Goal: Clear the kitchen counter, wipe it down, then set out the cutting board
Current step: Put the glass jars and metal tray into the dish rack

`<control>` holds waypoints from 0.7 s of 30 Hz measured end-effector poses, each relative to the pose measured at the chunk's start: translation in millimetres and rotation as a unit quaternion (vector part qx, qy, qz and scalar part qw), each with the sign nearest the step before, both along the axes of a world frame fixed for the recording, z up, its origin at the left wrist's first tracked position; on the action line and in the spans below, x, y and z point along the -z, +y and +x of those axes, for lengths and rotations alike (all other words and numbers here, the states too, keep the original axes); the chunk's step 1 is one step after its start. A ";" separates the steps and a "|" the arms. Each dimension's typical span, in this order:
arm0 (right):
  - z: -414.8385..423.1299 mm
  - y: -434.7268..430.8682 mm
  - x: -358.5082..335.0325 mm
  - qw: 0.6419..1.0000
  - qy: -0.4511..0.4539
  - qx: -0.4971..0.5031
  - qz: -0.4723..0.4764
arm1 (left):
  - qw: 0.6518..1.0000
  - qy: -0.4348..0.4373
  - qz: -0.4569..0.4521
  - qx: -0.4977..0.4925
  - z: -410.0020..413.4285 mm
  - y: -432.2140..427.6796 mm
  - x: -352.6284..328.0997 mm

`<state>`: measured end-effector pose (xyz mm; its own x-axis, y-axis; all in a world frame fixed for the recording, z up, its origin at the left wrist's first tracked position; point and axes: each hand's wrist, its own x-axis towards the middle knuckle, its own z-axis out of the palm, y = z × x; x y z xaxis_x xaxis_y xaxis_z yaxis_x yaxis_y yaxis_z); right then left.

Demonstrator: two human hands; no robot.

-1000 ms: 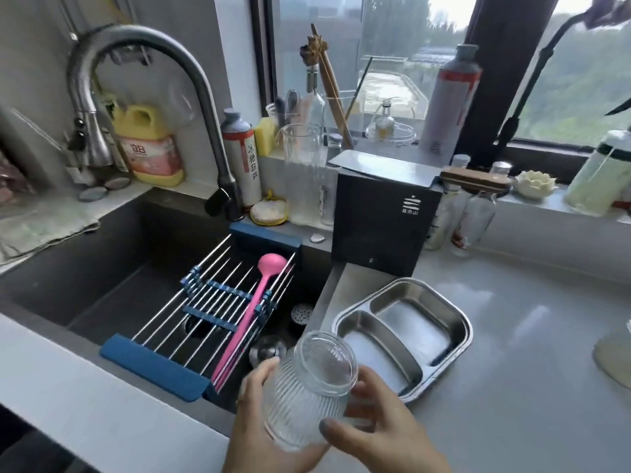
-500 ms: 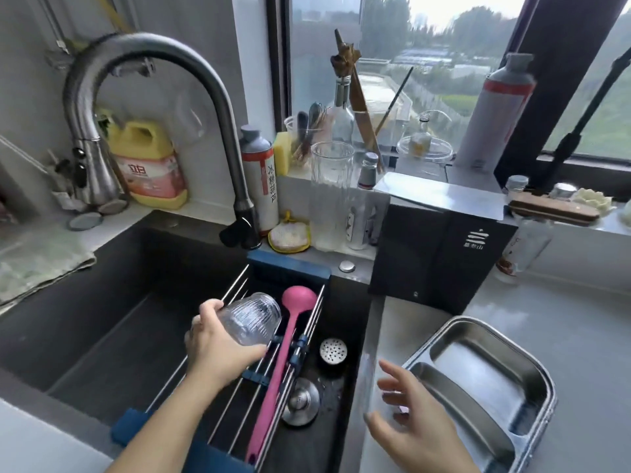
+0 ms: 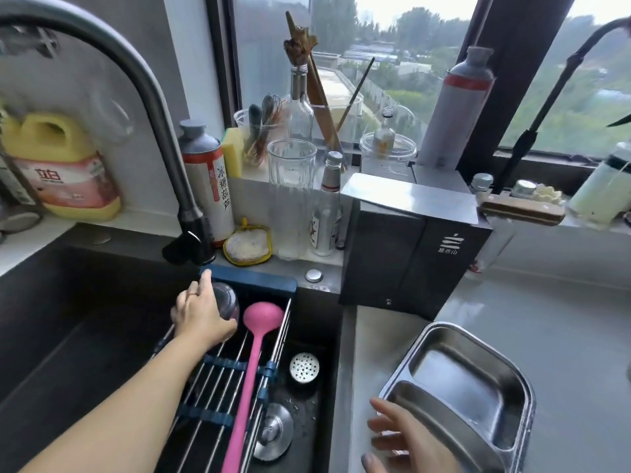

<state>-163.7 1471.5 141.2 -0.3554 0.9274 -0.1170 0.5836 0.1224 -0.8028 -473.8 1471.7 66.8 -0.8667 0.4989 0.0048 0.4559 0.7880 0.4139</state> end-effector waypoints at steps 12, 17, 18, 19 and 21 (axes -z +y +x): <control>50.2 39.0 14.5 0.993 0.072 -0.092 0.035 | 0.985 0.052 0.151 0.058 105.4 8.6 -30.8; 99.8 63.3 20.2 0.994 0.065 0.001 0.093 | 0.952 -0.091 0.210 0.203 237.3 -2.7 -34.5; 112.4 69.7 21.7 0.993 0.063 0.023 0.098 | 0.949 -0.099 0.201 0.220 253.6 -2.7 -32.4; 125.3 76.7 23.1 0.992 0.060 0.042 0.098 | 0.948 -0.099 0.188 0.236 267.7 -0.5 -31.3; 152.7 90.6 25.3 0.991 0.062 0.077 0.093 | 0.949 -0.093 0.156 0.259 294.0 9.4 -32.9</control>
